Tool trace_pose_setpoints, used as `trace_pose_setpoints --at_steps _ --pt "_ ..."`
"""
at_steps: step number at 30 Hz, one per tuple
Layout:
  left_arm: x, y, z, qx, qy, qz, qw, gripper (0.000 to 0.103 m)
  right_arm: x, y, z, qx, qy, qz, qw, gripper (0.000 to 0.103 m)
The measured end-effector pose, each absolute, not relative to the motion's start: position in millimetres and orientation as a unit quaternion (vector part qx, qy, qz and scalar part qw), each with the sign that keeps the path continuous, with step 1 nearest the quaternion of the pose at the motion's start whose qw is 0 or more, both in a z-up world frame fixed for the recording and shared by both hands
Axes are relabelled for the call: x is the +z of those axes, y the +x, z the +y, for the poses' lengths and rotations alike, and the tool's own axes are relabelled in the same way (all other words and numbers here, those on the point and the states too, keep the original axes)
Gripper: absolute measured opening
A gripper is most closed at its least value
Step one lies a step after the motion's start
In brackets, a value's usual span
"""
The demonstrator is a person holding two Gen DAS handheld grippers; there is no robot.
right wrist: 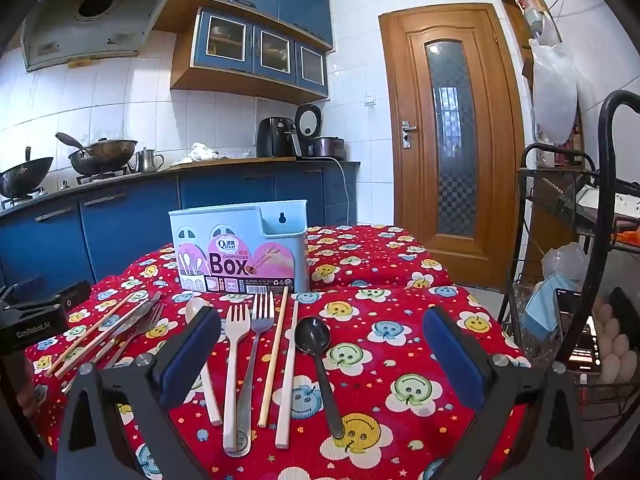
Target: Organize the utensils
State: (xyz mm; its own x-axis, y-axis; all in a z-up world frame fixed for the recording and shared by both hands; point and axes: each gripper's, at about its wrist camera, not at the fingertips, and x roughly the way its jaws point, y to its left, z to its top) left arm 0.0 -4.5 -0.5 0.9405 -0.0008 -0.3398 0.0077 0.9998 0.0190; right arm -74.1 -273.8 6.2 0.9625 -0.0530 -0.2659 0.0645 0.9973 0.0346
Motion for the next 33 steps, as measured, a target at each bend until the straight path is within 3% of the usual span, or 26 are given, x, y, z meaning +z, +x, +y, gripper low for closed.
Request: trace_pose_setpoints --at_steps 33 --pt "-0.7 -0.6 -2.3 -0.003 0.007 0.174 0.985 0.103 5.9 -74.0 -274.3 -0.03 0.024 0.135 0.99 0.103"
